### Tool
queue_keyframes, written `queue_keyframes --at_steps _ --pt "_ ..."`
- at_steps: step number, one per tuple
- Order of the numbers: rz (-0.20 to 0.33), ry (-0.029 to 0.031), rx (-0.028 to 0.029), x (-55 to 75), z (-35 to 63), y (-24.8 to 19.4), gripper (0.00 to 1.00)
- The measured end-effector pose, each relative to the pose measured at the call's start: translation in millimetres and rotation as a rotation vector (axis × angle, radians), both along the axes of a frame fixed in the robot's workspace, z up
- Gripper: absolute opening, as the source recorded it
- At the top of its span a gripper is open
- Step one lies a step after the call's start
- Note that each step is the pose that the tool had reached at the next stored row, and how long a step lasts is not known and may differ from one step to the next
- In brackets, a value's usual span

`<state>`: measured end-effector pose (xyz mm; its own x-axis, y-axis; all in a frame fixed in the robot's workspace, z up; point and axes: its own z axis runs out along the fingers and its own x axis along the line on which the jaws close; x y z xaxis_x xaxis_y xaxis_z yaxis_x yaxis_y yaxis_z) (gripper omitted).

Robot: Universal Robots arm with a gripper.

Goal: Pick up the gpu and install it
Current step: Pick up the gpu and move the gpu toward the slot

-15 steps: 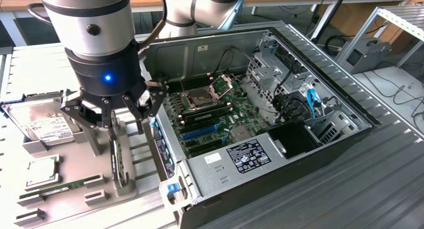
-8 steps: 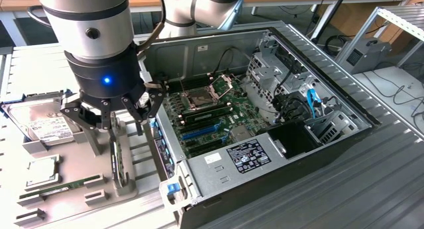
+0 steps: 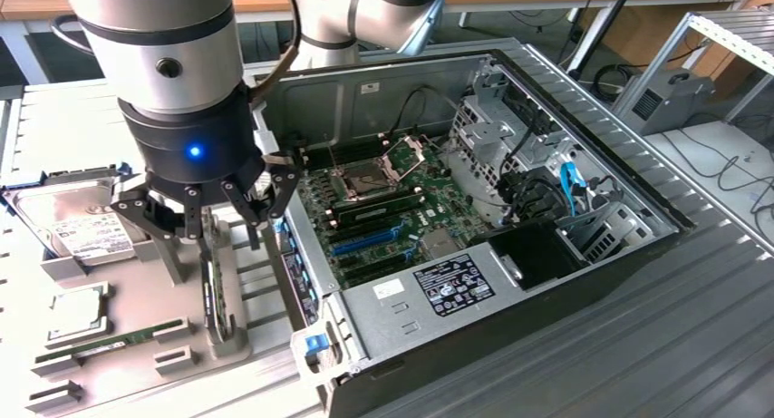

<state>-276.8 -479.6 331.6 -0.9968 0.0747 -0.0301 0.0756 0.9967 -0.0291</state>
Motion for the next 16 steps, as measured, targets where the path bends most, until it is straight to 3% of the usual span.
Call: queue_keyframes --at_steps 16 --pt "0.000 0.0000 -0.0001 -2.7 -7.1 0.0 0.48"
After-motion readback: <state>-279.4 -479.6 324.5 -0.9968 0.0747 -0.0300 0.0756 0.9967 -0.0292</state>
